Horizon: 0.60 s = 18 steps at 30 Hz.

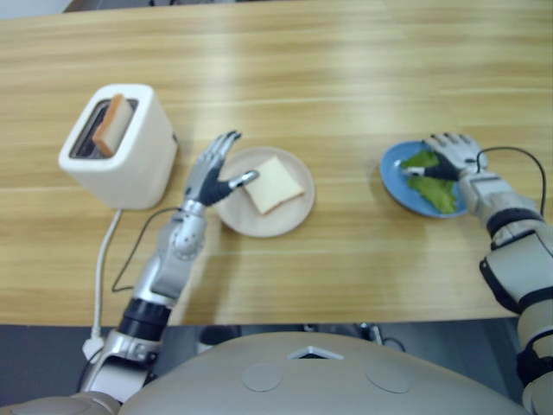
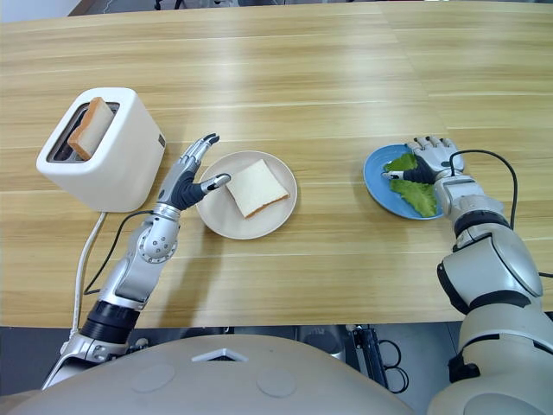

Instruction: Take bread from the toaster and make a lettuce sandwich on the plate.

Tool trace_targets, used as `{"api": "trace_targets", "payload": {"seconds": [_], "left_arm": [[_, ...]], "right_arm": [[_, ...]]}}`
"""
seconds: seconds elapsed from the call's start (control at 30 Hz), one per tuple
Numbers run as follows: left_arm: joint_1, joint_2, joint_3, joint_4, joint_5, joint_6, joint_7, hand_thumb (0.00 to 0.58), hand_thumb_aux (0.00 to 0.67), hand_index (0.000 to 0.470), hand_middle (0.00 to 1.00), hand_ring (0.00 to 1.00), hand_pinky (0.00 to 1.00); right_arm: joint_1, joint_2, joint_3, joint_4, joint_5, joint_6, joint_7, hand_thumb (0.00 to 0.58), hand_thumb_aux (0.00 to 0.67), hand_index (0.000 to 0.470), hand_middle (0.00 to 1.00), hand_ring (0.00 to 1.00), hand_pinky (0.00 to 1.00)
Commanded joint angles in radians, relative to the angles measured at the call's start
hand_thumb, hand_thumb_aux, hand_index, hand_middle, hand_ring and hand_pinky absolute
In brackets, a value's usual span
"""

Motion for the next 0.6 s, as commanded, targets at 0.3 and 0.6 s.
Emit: {"api": "trace_targets", "payload": {"seconds": [0.3, 0.6], "left_arm": [[0.029, 0.004, -0.004, -0.036, 0.011, 0.024, -0.023, 0.000, 0.000, 0.000, 0.00, 0.00, 0.00], [0.035, 0.005, -0.004, -0.047, 0.016, 0.031, -0.028, 0.000, 0.000, 0.000, 0.00, 0.00, 0.00]], "right_arm": [[0.012, -0.007, 0.030, 0.005, -0.005, -0.008, 0.016, 0.482, 0.394, 0.271, 0.00, 0.00, 0.00], [0.009, -0.011, 0.033, -0.001, -0.002, -0.015, 0.010, 0.558, 0.539, 0.370, 0.00, 0.00, 0.00]]}}
